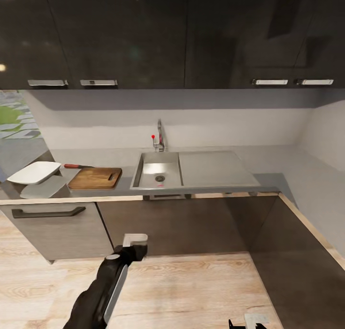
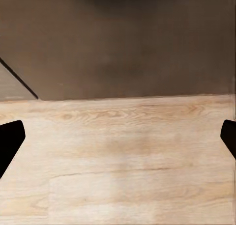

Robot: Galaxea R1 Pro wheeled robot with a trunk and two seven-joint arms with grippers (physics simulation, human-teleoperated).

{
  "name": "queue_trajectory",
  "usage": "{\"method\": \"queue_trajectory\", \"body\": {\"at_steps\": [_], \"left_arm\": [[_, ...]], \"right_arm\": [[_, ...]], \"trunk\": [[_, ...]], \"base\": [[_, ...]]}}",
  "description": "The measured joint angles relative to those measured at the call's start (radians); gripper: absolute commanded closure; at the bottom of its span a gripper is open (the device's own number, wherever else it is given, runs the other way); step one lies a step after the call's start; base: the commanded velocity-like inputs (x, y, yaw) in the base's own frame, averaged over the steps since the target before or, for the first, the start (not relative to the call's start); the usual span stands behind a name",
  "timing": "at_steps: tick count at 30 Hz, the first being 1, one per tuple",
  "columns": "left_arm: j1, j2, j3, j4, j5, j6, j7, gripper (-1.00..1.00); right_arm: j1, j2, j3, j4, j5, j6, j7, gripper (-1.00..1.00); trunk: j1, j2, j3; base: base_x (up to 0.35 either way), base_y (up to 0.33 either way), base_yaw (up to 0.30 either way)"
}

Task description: In the kitchen, take the Vidalia onion out of the sink, dice it on the chopping board with the paring knife, put the diced onion into the bowl on the countertop, then place both the paring knife and the chopping board into the sink.

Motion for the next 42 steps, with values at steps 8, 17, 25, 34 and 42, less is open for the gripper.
{"method": "queue_trajectory", "body": {"at_steps": [8,17,25,34,42], "left_arm": [[-0.27,-0.014,-0.02,0.038,0.004,0.166,0.003,-1.0],[-0.555,-0.018,-0.02,0.28,0.01,0.179,0.003,-1.0],[-0.794,-0.021,-0.019,0.528,0.033,0.179,0.002,-1.0],[-1.0,-0.022,-0.015,0.768,0.053,0.175,0.001,-1.0],[-1.028,-0.021,-0.015,0.8,0.085,0.174,-0.006,-1.0]], "right_arm": [[0.0,0.001,0.0,0.0,0.0,0.0,-0.003,-1.0],[0.0,0.001,0.0,0.0,0.0,0.0,-0.003,-1.0],[0.0,0.004,0.0,0.0,0.0,0.0,-0.003,-1.0],[0.0,0.005,0.0,0.0,0.0,0.001,-0.004,-1.0],[0.0,0.002,-0.001,0.0,0.0,0.002,-0.004,-1.0]], "trunk": [[0.0,0.0,0.0],[0.0,0.0,0.0],[0.0,0.0,0.0],[0.0,0.0,0.0],[0.0,0.0,0.0]], "base": [[0.0,0.0,0.0],[0.0,0.0,0.0],[0.0,0.0,0.0],[0.0,0.0,0.0],[0.001,0.0,0.0]]}}
